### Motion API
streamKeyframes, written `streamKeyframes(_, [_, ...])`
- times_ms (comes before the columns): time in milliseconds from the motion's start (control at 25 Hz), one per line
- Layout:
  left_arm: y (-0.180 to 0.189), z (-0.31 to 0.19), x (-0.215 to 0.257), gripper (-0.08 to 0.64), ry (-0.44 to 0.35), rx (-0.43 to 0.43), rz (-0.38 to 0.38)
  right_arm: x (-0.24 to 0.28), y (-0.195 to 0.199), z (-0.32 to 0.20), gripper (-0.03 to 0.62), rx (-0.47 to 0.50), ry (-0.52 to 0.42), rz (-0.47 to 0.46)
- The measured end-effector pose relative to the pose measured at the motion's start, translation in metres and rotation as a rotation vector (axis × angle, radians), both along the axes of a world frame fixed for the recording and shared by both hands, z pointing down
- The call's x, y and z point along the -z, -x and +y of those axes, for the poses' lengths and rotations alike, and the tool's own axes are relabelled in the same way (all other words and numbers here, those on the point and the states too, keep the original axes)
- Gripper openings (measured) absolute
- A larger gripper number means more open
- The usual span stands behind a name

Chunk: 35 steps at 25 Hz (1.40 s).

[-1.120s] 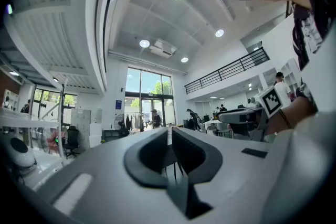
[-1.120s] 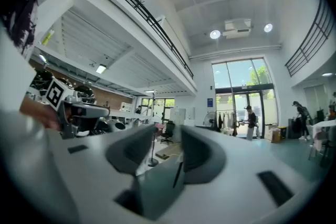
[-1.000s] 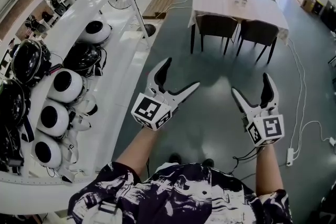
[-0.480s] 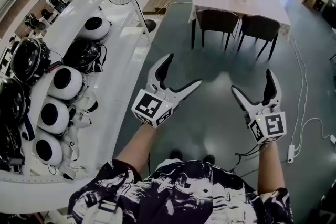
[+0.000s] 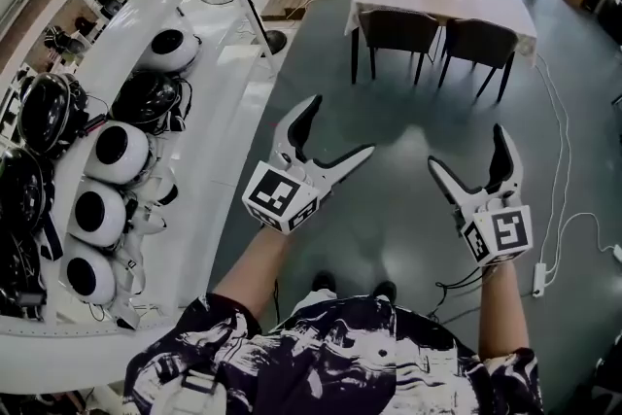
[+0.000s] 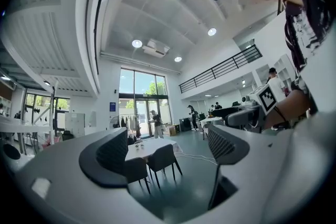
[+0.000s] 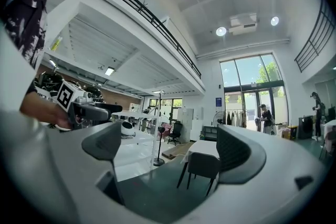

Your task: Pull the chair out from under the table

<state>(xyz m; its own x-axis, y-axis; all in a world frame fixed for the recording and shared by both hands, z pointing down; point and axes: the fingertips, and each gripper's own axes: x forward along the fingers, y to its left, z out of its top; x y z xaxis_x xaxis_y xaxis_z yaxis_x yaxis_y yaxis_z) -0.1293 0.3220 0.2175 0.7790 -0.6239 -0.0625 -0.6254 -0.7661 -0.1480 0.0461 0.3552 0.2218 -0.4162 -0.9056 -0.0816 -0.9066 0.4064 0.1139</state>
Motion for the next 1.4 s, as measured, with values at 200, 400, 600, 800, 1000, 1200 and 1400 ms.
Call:
streamKeyframes(200, [-0.037, 0.0, -0.004, 0.456, 0.001, 0.013, 0.015, -0.003, -0.035, 0.0, 0.511, 0.023, 0.0, 0.014])
streamKeyframes(400, [-0.06, -0.001, -0.013, 0.456, 0.013, 0.035, 0.022, -0.004, -0.062, -0.006, 0.511, 0.046, -0.005, 0.023])
streamKeyframes(600, [-0.066, -0.021, -0.024, 0.456, 0.03, 0.048, 0.002, -0.009, -0.07, -0.031, 0.511, 0.052, -0.004, 0.018])
streamKeyframes(800, [-0.065, -0.06, -0.032, 0.456, 0.031, 0.037, 0.002, -0.018, -0.068, -0.069, 0.511, 0.039, 0.003, 0.019])
streamKeyframes(1000, [-0.055, -0.125, -0.039, 0.456, 0.024, 0.01, 0.026, -0.021, -0.056, -0.13, 0.511, 0.017, 0.01, 0.045])
streamKeyframes(1200, [-0.029, -0.199, -0.047, 0.454, 0.033, -0.014, 0.029, -0.014, -0.027, -0.209, 0.511, 0.003, 0.005, 0.065])
streamKeyframes(1400, [-0.015, -0.267, -0.053, 0.455, 0.044, -0.039, 0.022, -0.009, -0.009, -0.275, 0.51, -0.013, -0.008, 0.066])
